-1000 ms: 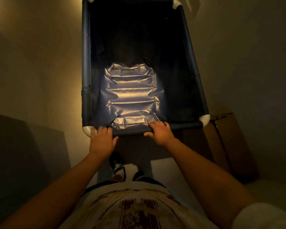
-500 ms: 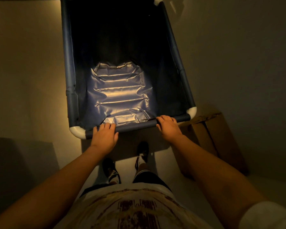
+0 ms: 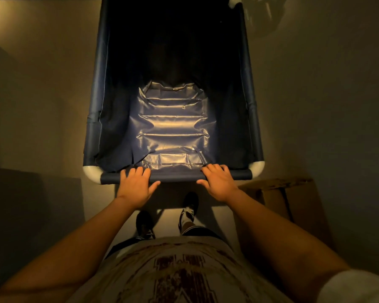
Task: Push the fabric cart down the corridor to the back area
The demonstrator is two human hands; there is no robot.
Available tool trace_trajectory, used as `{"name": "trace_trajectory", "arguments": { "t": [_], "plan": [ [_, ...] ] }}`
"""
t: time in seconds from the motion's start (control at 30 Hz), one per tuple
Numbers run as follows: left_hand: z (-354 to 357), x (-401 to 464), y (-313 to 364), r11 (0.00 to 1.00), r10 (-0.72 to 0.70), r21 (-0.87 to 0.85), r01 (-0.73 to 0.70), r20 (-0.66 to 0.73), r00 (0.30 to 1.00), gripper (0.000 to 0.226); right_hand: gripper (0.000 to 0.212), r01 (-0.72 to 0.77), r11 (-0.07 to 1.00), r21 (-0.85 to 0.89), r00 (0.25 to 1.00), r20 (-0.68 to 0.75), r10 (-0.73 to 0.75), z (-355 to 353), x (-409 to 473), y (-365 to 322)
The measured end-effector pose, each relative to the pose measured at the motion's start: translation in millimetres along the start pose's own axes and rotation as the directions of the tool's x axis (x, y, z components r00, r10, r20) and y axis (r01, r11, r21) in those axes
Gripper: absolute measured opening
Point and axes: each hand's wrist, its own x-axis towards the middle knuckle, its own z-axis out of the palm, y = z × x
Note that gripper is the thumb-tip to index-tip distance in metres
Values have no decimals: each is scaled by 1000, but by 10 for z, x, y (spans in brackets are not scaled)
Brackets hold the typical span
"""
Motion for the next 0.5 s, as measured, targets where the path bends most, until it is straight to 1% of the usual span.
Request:
{"name": "trace_trajectory", "arguments": {
  "t": [0.17,0.37,0.5],
  "plan": [
    [-47,96,51,998,-52,17,53,-55,997,56,52,42,999,-13,998,-44,-42,-17,137,97],
    [-86,299,69,996,-90,23,91,-41,995,53,50,111,993,-43,992,-53,-113,-124,356,266],
    [-127,447,130,991,-133,-1,133,-15,991,53,52,116,990,-76,991,-55,-120,-185,497,334]
  ]
}}
